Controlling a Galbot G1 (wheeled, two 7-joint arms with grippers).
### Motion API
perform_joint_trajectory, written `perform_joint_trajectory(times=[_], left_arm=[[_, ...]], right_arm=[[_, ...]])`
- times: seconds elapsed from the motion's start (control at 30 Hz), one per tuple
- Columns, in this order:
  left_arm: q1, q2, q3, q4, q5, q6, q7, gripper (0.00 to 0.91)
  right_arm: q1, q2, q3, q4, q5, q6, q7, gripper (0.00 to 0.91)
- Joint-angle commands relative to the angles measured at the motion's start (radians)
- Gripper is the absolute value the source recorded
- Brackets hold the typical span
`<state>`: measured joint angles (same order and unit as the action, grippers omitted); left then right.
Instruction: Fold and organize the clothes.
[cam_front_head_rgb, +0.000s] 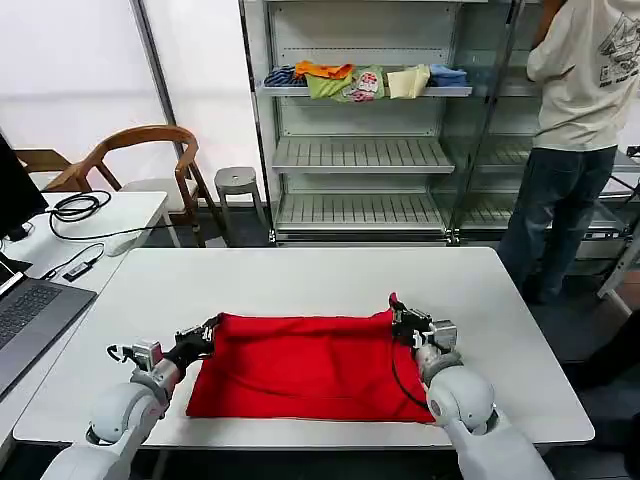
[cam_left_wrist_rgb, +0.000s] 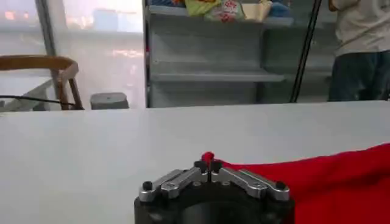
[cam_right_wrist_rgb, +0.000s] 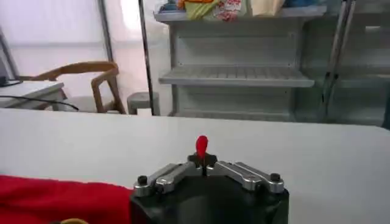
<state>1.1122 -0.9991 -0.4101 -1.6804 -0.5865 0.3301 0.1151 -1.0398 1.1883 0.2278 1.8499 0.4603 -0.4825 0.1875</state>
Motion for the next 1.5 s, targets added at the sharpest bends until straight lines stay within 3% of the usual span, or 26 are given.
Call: perform_joint_trajectory(times=[0.03, 0.8, 1.5], left_arm=[[0.057, -0.006, -0.027, -0.042, 0.004, -0.002, 0.002, 0.02], [0.108, 0.016, -0.057, -0.067, 0.013, 0.005, 0.003, 0.02], [0.182, 0.037, -0.091, -0.161, -0.044, 0.106, -0.008, 0.02]], right_arm=[[-0.062, -0.003, 0.003, 0.038, -0.008, 0.002, 0.0, 0.0], [-0.091, -0.01, 0.026, 0.021, -0.011, 0.002, -0.002, 0.0], [-0.077, -0.014, 0.032, -0.005, -0.009, -0.017, -0.001, 0.0]])
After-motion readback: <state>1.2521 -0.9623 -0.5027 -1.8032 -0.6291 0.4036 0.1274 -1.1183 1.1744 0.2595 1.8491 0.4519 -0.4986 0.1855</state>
